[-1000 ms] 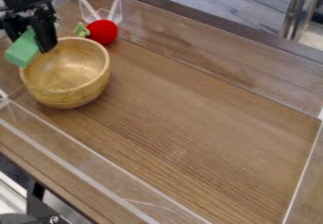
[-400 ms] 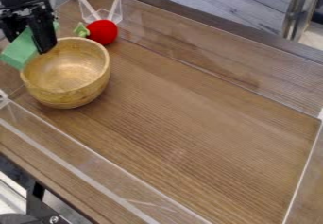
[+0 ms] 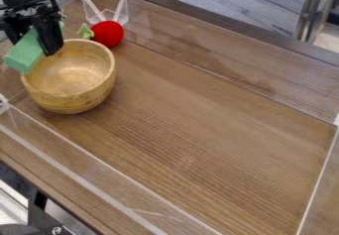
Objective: Remove the green stick from the brown bowl and put it on the table
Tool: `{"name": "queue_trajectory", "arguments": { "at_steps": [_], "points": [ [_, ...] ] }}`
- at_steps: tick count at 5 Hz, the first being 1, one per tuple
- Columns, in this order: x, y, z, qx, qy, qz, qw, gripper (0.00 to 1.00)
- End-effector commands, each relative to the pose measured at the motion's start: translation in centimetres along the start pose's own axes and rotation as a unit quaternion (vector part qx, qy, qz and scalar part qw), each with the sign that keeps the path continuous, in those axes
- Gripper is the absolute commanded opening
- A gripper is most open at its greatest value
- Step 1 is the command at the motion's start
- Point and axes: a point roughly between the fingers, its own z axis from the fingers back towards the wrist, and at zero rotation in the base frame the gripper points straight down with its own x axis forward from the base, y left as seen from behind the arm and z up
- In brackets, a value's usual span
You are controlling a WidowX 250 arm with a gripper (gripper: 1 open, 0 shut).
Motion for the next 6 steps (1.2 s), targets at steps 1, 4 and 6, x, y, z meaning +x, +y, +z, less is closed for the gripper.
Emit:
{"name": "queue_trajectory", "arguments": {
  "at_steps": [1, 4, 6],
  "points": [
    [-0.3, -3.2, 2.3, 0.018, -0.034, -0.057, 0.9976, 0.00],
    [-0.9, -12.3, 0.2, 0.018, -0.007, -0.211, 0.9772, 0.00],
    [-1.7, -19.4, -6.9, 0.024, 0.003, -0.236, 0.9715, 0.00]
  ]
}}
